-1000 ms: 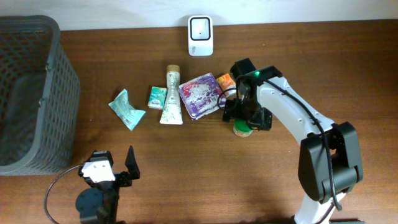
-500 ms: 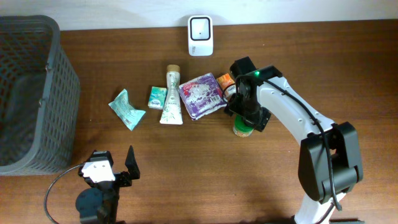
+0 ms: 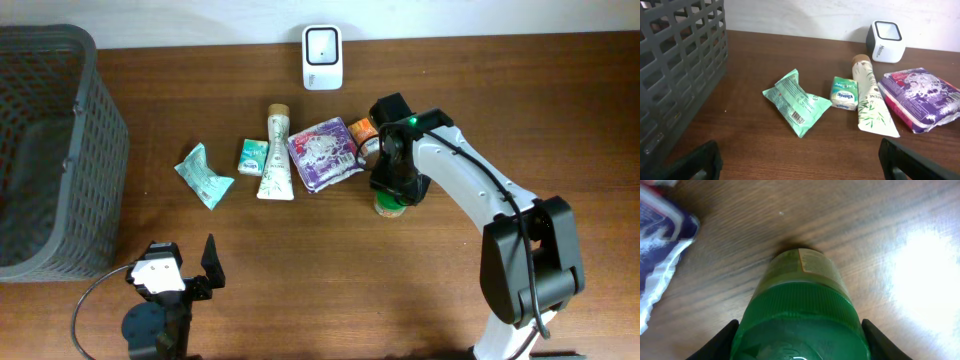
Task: Scan the item barcode
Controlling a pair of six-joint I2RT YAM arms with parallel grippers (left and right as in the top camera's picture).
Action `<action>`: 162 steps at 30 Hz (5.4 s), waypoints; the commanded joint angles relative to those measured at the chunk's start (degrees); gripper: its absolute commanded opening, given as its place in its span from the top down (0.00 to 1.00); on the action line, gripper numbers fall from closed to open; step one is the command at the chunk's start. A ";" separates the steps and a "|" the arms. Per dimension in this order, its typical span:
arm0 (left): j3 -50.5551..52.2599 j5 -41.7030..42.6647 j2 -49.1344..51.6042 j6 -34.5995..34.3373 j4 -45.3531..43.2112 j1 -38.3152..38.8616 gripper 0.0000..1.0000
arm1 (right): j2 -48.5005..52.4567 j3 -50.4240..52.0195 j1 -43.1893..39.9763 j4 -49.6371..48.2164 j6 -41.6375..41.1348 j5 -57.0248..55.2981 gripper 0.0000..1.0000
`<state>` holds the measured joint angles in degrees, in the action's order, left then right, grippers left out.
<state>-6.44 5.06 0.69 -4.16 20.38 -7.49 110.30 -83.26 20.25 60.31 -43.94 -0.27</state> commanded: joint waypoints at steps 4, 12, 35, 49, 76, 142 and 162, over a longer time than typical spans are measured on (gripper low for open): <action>0.11 -0.39 -0.28 -0.52 0.33 -0.20 0.01 | -0.22 -5.05 0.13 -0.07 38.84 -3.43 0.48; 0.11 -0.39 -0.28 -0.52 0.33 -0.20 0.01 | -0.22 -5.27 0.15 0.66 48.13 -2.97 0.01; 0.11 -0.39 -0.28 -0.52 0.33 -0.20 0.01 | 0.87 -5.03 0.00 -2.32 10.80 -2.82 0.01; 0.11 -0.39 -0.28 -0.52 0.33 -0.20 0.01 | 4.15 -6.84 -0.07 -4.79 16.41 -3.02 0.38; 0.11 -0.39 -0.28 -0.52 0.33 -0.20 0.01 | 4.31 -26.14 1.51 -15.41 44.54 -16.33 0.46; 0.11 -0.39 -0.28 -0.52 0.33 -0.20 0.01 | 9.11 -26.14 -28.96 -29.40 46.97 -38.21 0.49; 0.11 -0.39 -0.28 -0.52 0.33 -0.20 0.01 | 16.37 -25.27 -63.10 -20.90 34.60 -10.99 0.34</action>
<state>-6.44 5.06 0.69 -4.16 20.38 -7.49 125.05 -108.64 -41.74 39.16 -7.75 -14.59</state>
